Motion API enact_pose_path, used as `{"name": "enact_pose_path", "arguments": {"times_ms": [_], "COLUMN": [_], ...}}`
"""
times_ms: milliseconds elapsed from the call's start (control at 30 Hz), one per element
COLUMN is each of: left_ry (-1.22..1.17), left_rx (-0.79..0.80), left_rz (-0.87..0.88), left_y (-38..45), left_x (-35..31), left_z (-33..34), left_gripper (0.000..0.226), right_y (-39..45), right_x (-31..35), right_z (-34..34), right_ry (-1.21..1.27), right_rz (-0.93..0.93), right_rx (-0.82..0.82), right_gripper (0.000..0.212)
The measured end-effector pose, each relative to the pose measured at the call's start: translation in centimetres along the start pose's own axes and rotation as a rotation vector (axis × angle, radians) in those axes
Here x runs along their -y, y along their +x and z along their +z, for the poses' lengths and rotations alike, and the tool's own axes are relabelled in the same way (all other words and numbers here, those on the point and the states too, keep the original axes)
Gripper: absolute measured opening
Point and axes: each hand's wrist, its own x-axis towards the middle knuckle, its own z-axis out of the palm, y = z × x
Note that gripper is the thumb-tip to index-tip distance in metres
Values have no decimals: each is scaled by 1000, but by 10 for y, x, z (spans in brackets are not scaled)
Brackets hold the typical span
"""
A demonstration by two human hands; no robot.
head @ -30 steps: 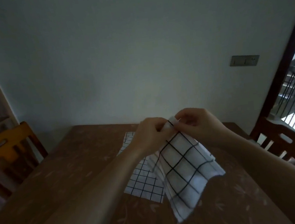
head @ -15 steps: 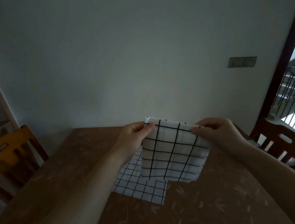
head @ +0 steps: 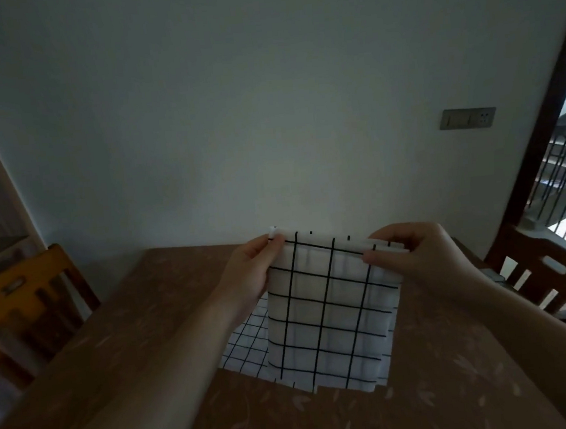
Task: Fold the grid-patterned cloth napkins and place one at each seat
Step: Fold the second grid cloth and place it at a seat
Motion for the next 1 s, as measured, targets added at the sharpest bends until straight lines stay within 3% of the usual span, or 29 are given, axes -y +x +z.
{"name": "enact_pose_path", "arguments": {"times_ms": [200,267,400,500,633,867,1000], "left_ry": [-22,-9,160,143,122,428,478], "left_rx": [8,18,37,35,64,-195,-204], "left_rz": [-38,-38,18,-6,6,425,488], "left_y": [-3,-5,-6,-5,-6,-5,-5], "left_x": [-3,-4,-3,-6,-8,-12,-6], "left_z": [5,6,17,35,43,50,47], "left_gripper": [32,32,31,26,26,29,33], "right_y": [0,0,5,16,22,21,27], "right_x": [-7,-6,4,21,32,31,30], "right_z": [-8,-13,-10,6,16,16,10], "right_ry": [107,80,-394,-536,-763,-692,-596], "right_rz": [-4,34,53,-19,-163,-249,-291], "right_rx": [-10,71,263,275,148,116,63], "right_gripper": [14,18,41,67,54,50,51]}}
